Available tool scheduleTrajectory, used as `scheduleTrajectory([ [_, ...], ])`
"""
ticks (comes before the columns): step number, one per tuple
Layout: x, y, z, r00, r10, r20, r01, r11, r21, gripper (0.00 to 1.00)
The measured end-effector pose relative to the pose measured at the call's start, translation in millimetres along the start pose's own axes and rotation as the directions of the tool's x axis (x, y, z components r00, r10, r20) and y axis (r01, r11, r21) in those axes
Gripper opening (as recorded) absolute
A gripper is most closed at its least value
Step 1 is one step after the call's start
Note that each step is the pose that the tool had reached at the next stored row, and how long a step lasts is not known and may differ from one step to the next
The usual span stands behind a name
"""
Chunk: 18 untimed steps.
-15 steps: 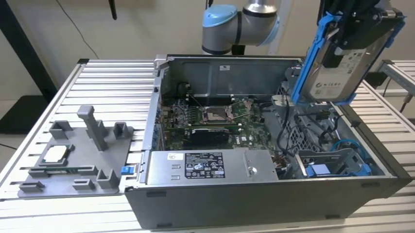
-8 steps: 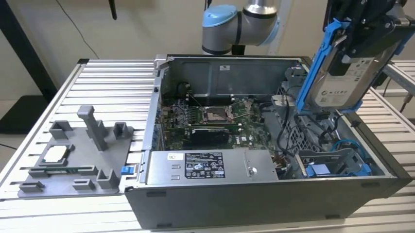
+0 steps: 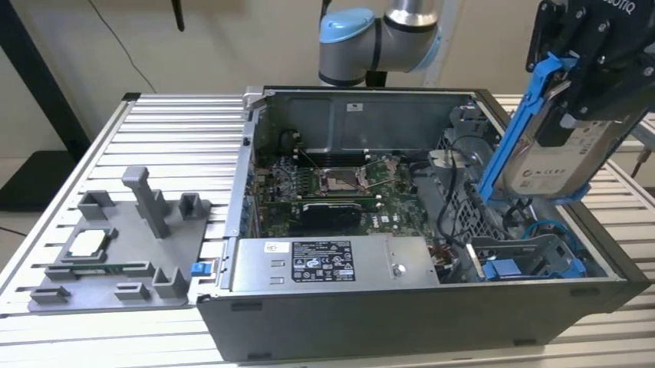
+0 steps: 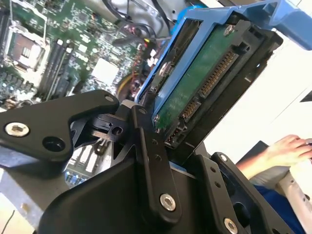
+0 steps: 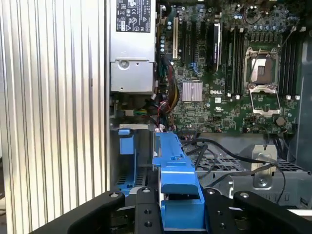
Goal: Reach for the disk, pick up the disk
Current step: 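Pick up the disk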
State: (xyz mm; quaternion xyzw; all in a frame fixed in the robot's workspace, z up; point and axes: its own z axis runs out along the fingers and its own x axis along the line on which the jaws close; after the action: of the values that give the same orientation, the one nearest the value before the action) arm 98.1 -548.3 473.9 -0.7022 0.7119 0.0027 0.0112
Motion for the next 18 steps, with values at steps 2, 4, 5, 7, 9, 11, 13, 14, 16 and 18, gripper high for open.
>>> scheduleTrajectory([
  [2, 9.0, -0.1, 2.1, 1.0000, 0.000, -0.0001, 0.000, 1.0000, 0.0000, 0.00],
  [4, 17.3, -0.1, 5.1, 1.0000, 0.000, 0.0000, 0.000, 1.0000, 0.0000, 0.00],
  [5, 21.7, -0.2, 7.0, 1.0000, 0.000, -0.0001, 0.000, 1.0000, 0.0000, 0.00],
  [7, 28.9, -0.2, 10.4, 1.0000, 0.000, -0.0001, 0.000, 1.0000, 0.0000, 0.00],
  [9, 34.5, -0.2, 14.0, 1.0000, 0.000, 0.0000, 0.000, 1.0000, 0.0000, 0.00],
  [11, 38.2, -0.3, 17.5, 1.0000, 0.000, 0.0000, 0.000, 1.0000, 0.0000, 0.00],
  [13, 40.6, -0.3, 21.2, 1.0000, 0.000, 0.0000, 0.000, 1.0000, 0.0000, 0.00],
  [14, 41.4, -0.3, 23.0, 1.0000, 0.000, -0.0001, 0.000, 1.0000, 0.0000, 0.00],
  [16, 42.6, -0.3, 26.6, 1.0000, 0.000, 0.0001, 0.000, 1.0000, -0.0001, 0.00],
  [18, 43.1, -0.4, 30.2, 1.0000, 0.000, -0.0001, 0.000, 1.0000, -0.0001, 0.00],
])
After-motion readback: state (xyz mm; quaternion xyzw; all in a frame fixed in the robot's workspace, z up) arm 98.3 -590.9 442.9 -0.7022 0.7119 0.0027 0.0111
